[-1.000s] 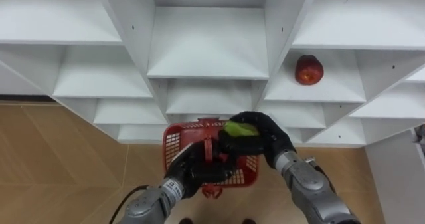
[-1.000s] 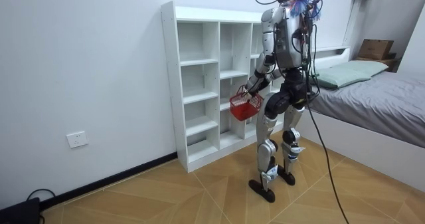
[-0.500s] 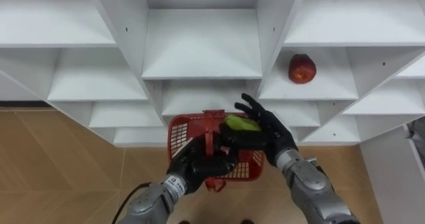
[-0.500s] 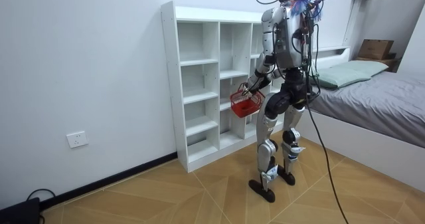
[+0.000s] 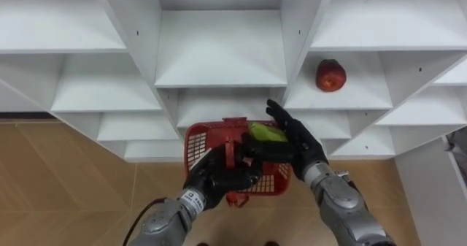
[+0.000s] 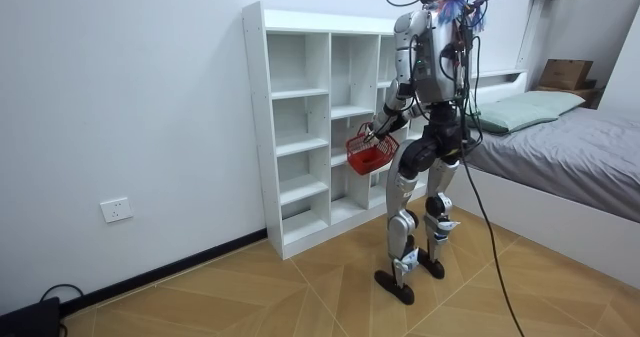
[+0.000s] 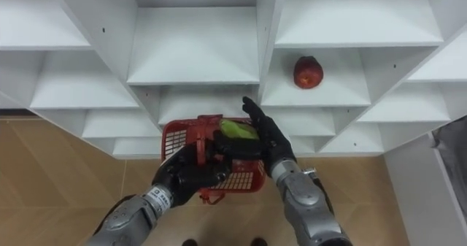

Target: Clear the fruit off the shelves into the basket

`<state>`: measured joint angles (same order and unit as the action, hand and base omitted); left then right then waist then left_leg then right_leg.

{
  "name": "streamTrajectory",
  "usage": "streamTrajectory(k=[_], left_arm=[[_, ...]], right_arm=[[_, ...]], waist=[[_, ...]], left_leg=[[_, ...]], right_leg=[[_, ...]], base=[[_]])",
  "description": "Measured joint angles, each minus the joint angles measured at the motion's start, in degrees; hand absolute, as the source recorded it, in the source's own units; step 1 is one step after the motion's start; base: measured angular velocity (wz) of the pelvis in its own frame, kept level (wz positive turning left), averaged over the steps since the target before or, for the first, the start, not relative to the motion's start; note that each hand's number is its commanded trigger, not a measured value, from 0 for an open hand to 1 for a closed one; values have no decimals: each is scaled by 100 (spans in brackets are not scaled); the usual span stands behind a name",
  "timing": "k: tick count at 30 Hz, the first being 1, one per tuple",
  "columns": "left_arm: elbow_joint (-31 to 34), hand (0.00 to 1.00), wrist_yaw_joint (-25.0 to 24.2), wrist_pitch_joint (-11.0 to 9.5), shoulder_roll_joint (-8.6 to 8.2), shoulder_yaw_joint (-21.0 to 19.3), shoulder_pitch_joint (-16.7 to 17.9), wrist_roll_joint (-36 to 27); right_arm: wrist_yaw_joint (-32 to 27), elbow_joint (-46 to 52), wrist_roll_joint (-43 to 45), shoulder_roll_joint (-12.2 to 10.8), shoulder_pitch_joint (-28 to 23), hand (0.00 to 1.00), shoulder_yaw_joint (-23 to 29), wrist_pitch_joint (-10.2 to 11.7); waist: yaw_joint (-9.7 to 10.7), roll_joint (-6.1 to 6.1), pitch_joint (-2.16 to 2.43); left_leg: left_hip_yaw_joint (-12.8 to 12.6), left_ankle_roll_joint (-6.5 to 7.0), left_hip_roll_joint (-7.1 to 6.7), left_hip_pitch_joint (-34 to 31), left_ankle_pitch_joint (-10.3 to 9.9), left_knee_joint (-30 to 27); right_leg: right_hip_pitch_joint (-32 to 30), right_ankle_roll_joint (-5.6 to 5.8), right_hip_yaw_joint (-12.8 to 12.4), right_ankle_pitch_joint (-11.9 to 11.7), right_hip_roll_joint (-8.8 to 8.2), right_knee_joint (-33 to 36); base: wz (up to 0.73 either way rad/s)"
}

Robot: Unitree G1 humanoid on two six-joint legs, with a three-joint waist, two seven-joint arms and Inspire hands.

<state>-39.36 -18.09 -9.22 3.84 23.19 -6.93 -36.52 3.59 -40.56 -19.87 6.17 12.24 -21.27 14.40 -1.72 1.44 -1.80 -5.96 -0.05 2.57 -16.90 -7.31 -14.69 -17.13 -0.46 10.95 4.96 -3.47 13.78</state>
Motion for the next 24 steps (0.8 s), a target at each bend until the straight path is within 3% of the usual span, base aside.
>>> streamTrajectory(k=[14, 24], left_arm=[[-1, 100, 50, 0, 115, 29, 1, 5], [2, 100, 50, -6, 200, 19, 1, 11]], right_arm=[[-189, -49, 728, 24, -3, 0, -64, 122], [-432, 449, 899, 123, -258, 0, -241, 117]], waist=[[-10, 11, -6], [-28, 12, 1]], left_leg=[[-17, -1, -1, 25, -1, 21], [-20, -5, 3, -65, -4, -5]], right_leg=[[-6, -1, -16, -1, 7, 0], [-87, -3, 15, -2, 6, 2]], base=[[0], [0]])
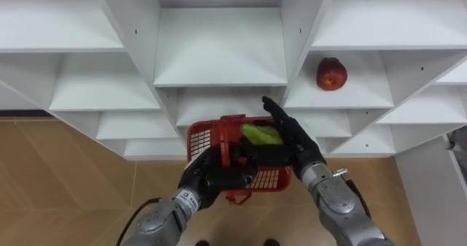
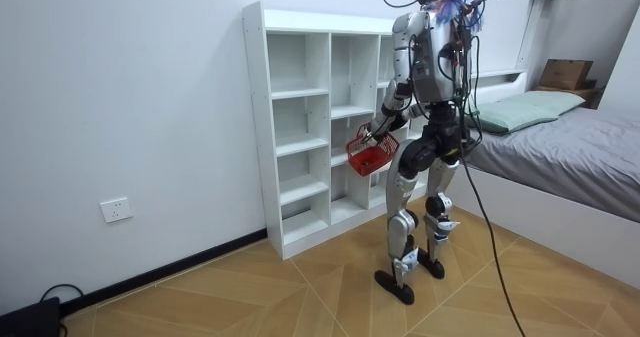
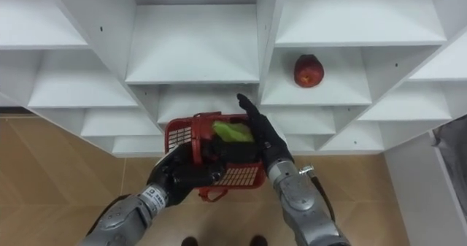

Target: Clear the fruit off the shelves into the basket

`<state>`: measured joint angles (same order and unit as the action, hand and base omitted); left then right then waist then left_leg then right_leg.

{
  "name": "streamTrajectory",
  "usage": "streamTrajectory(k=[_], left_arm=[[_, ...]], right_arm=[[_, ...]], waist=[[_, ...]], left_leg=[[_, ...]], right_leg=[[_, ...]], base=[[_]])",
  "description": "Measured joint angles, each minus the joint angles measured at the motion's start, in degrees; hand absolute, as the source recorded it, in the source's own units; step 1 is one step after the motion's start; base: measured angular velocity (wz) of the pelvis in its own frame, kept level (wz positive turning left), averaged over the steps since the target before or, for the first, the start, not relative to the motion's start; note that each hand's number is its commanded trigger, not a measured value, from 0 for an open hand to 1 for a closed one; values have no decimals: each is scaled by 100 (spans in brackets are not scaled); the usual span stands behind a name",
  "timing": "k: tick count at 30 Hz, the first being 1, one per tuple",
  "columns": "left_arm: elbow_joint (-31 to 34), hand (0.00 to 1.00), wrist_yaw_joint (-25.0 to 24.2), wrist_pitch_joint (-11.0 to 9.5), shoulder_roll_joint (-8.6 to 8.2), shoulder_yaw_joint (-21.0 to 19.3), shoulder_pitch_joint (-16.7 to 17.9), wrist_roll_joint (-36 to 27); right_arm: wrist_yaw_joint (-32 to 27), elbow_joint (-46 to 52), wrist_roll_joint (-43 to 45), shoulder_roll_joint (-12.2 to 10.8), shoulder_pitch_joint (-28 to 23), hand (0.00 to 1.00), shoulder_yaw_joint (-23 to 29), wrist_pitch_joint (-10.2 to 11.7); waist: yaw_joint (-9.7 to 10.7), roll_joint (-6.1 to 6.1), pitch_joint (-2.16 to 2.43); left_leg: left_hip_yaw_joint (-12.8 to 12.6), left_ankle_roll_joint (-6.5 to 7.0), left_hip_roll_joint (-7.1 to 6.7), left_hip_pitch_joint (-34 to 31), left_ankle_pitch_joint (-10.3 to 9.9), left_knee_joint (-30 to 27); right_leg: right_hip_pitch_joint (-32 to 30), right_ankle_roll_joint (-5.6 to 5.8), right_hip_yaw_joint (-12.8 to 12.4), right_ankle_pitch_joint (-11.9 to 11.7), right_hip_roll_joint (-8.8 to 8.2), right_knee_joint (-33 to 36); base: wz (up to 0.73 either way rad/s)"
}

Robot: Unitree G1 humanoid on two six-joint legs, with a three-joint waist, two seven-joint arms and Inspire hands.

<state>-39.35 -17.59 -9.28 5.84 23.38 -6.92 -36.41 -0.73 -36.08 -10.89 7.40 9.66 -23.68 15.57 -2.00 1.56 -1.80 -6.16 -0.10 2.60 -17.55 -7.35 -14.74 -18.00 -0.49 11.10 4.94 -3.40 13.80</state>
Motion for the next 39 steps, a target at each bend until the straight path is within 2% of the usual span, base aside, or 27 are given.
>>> streamTrajectory(k=[6, 12, 15, 21, 27, 39], left_arm=[[0, 100, 0, 0, 19, -4, 1, 73], [0, 100, -5, 0, 94, 6, 46, 236], [0, 100, -8, 0, 141, 13, 104, 250], [-1, 100, -8, 0, 181, 6, 191, 357], [-2, 100, -1, 1, 202, 8, 278, 600], [-2, 100, -12, 1, 265, 36, 310, 614]], right_arm=[[-112, 44, 100, -9, -40, 0, -35, 2], [-172, 91, 446, -21, -120, 0, -49, 6], [-166, 100, 495, -19, -146, 0, -122, -5], [-29, 126, 736, -4, -190, 0, -145, -19], [110, 126, 938, 71, -285, 0, -148, -20], [97, 404, 1248, 154, -434, 0, -133, -36]], waist=[[1, -1, 5], [-14, -10, 59], [-8, -19, 65], [-7, -32, 71], [-6, -51, 69], [6, -70, 73]], left_leg=[[-5, 0, 4, 10, 0, -16], [-29, 0, 9, 30, 0, -46], [-42, 0, 12, 55, 0, -51], [-46, -2, 17, 82, 1, -55], [-48, -3, 27, 81, 1, -55], [-47, -5, 27, 11, 0, -53]], right_leg=[[0, -6, -5, -4, 0, 33], [5, -15, -33, -11, 1, 71], [16, -21, -54, -22, 6, 83], [49, -14, -153, -51, 36, 41], [78, -14, -157, -91, 53, -25], [7, -14, -151, -91, 54, -27]], base=[[0], [-1], [-4], [-2], [0], [0]])
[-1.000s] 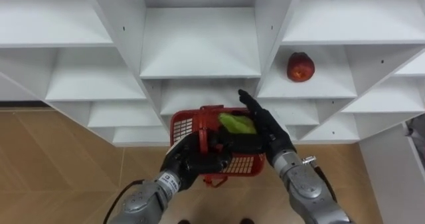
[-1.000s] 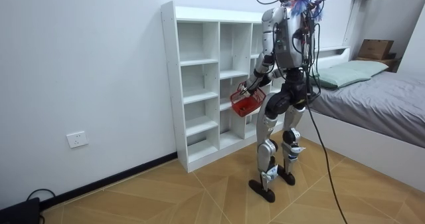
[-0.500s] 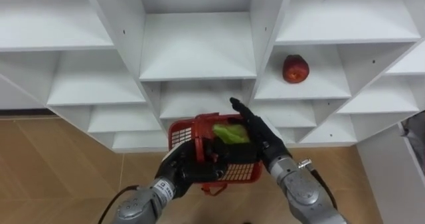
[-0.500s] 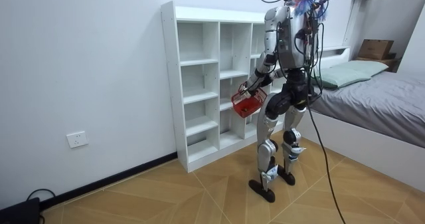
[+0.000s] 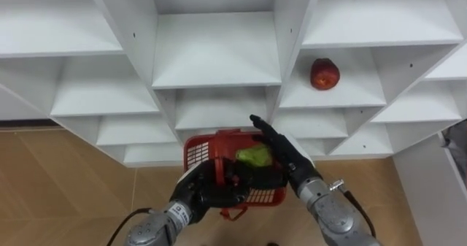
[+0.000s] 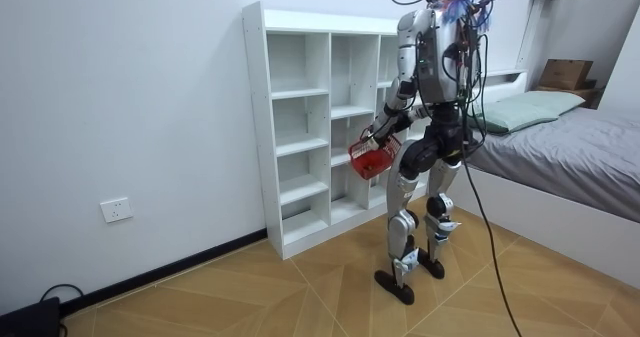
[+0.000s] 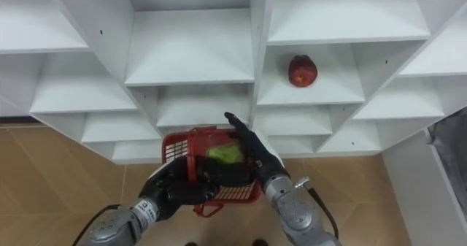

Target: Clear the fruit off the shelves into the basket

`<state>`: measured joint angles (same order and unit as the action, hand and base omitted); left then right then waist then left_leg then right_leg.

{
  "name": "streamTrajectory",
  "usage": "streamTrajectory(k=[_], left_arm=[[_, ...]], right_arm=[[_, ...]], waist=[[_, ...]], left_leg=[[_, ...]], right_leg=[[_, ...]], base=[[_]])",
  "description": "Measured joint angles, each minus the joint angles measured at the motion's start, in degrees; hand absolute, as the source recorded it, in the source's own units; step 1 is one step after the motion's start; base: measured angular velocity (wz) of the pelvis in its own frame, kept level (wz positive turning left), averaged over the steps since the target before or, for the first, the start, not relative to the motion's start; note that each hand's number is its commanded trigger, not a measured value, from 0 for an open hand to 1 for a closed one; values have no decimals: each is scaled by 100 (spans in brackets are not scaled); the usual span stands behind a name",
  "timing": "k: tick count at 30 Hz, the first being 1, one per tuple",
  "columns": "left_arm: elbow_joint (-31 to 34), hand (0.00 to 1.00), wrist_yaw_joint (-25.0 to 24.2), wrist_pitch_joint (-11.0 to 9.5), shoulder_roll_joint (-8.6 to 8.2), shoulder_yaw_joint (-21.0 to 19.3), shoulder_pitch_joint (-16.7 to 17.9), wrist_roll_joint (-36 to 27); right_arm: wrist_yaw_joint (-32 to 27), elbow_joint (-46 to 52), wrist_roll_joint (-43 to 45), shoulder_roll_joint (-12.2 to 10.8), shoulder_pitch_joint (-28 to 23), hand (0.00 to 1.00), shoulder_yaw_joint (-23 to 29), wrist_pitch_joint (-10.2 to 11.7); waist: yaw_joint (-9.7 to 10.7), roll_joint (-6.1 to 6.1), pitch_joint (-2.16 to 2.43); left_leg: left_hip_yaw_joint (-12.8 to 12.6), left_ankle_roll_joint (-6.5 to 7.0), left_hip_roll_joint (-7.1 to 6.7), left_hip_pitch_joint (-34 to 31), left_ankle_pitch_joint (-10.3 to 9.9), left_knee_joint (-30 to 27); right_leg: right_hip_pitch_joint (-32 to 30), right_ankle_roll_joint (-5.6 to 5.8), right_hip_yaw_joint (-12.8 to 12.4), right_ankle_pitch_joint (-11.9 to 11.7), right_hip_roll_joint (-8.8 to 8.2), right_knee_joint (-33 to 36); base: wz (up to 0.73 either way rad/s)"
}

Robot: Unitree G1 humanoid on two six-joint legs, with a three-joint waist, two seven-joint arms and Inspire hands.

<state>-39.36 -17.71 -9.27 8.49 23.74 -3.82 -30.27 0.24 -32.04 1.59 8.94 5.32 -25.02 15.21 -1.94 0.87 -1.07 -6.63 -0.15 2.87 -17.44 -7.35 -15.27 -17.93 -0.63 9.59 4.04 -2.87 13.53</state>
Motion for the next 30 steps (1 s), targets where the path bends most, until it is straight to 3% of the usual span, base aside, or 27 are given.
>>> streamTrajectory(k=[8, 19, 30], left_arm=[[-1, 100, 79, 0, 148, 20, 145, 120], [-5, 100, 258, 0, 188, -74, 216, 310], [-438, 100, 594, -8, 218, -216, 204, 624]], right_arm=[[59, 139, 182, 29, -208, 0, -101, -38], [254, 507, 191, 54, -421, 0, -73, -154], [411, 626, 191, 228, -588, 0, -188, -157]], waist=[[18, 24, 13], [14, 211, 46], [9, 209, 30]], left_leg=[[-82, -6, -5, 98, 8, 121], [-114, -7, -6, 125, 10, 165], [-112, -9, -5, 110, 8, 158]], right_leg=[[-4, 1, -21, 0, -4, 2], [-6, 1, -27, 1, -5, -10], [-8, 3, -20, 4, -2, -11]], base=[[-5], [-1], [0]])
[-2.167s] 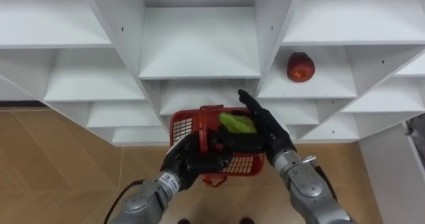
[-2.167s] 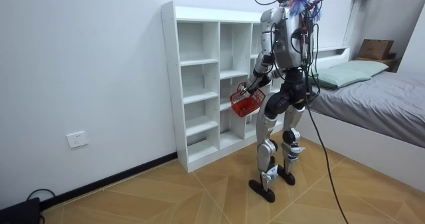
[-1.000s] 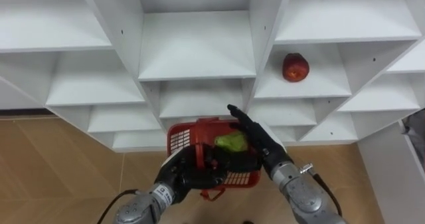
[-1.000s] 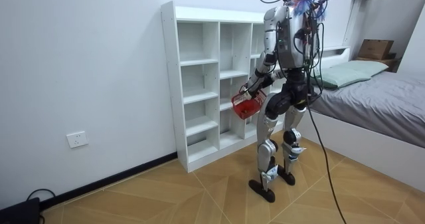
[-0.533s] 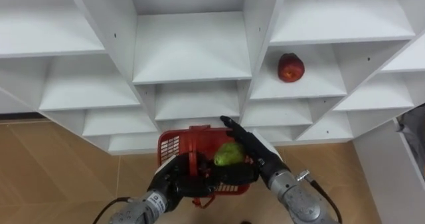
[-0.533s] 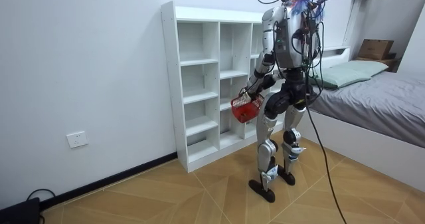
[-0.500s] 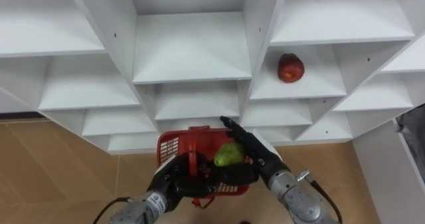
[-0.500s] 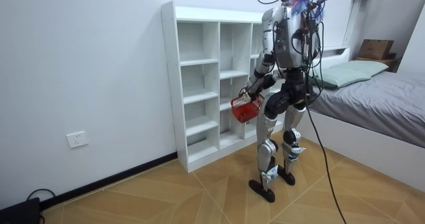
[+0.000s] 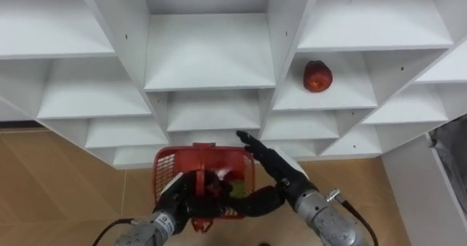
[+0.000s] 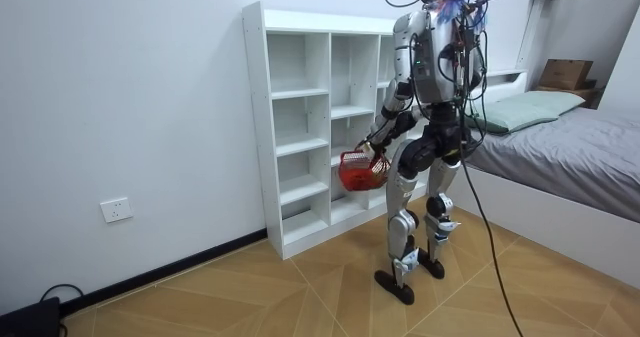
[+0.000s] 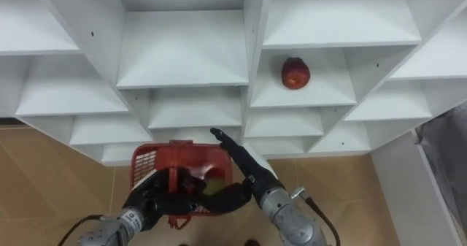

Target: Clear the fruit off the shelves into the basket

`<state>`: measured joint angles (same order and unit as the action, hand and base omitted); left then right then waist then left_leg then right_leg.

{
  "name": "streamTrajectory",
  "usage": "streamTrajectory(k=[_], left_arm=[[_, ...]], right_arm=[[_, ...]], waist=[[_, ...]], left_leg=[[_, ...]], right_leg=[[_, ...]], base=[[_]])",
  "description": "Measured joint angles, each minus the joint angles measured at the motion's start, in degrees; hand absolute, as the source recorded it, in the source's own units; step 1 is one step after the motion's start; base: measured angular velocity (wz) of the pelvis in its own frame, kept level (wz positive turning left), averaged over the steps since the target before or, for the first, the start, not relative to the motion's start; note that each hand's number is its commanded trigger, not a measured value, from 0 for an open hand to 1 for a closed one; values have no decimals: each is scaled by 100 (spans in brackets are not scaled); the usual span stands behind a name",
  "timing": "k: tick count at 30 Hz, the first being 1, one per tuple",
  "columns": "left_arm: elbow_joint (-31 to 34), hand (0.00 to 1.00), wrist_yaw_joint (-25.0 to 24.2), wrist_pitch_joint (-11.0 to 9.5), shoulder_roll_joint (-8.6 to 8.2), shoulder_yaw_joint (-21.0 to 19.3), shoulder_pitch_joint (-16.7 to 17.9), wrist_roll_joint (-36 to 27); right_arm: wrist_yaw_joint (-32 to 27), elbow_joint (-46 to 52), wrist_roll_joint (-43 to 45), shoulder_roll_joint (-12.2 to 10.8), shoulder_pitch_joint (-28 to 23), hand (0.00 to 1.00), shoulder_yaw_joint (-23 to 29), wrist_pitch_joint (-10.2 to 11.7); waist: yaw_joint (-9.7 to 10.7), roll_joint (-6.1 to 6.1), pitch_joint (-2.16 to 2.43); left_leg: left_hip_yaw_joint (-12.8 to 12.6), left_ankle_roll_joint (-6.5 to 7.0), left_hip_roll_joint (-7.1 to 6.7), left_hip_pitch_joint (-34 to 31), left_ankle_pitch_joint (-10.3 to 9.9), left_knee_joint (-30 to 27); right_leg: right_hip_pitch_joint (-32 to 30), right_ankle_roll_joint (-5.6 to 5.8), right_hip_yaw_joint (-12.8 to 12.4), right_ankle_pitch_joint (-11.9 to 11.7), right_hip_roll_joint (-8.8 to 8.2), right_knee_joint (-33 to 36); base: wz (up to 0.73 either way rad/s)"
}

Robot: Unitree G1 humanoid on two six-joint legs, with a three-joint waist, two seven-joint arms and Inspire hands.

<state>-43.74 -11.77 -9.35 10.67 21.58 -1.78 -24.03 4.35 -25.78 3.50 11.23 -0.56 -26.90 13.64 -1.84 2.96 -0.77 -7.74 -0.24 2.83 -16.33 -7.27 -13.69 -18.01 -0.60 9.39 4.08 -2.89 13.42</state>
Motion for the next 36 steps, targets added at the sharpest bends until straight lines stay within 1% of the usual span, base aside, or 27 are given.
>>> streamTrajectory(k=[3, 9, 17, 21, 25, 29, 32, 36], left_arm=[[-119, 100, 108, 0, 38, -31, -1, 12], [-340, 100, 256, -2, 32, -122, -2, 235], [-392, 100, 280, -1, 9, -125, -72, 350], [-391, 100, 284, -2, 1, -159, -109, 356], [-389, 100, 284, -1, -17, -341, -117, 342], [-391, 100, 400, -2, -18, -371, -88, 344], [-390, 100, 403, -3, -20, -440, -25, 348], [-369, 100, 403, -3, -29, -696, 89, 345]], right_arm=[[-2, 1, 22, 23, -75, 0, 1, -4], [-2, 3, 236, 22, -70, 0, 11, -5], [-48, 191, 358, 28, -72, 0, 24, -7], [-76, 371, 377, 37, -109, 0, 179, -7], [-268, 402, 360, 28, -135, 0, 306, -7], [-554, 368, 340, 19, -157, 0, 424, 3], [-836, 312, 298, -15, -245, 0, 668, 11], [-1241, 110, 209, -14, -312, 0, 1001, 64]], waist=[[-1, -10, -12], [-1, -35, -31], [16, -33, -32], [22, -31, -31], [65, -27, -28], [76, -27, -28], [109, -28, -27], [146, -21, -25]], left_leg=[[1, 0, 0, -16, 0, -2], [1, 0, -1, -20, 0, 11], [4, -1, 0, -46, -1, 21], [1, -1, 0, -44, -1, 30], [1, -1, 1, -40, -1, 34], [0, -1, 1, -22, -1, 37], [-12, -1, 3, -11, -1, 40], [-47, -1, 3, 22, -1, 60]], right_leg=[[-15, 1, -4, 1, -1, -2], [-21, 3, -8, 3, 1, -17], [-33, 3, 1, 2, 5, -54], [-30, 3, 0, 2, 4, -65], [-22, 3, 4, 2, 3, -67], [-8, 4, 2, 2, 8, -73], [2, 4, -5, 2, 9, -76], [1, 5, -65, 1, 19, -70]], base=[[0], [0], [0], [0], [0], [0], [0], [-6]])
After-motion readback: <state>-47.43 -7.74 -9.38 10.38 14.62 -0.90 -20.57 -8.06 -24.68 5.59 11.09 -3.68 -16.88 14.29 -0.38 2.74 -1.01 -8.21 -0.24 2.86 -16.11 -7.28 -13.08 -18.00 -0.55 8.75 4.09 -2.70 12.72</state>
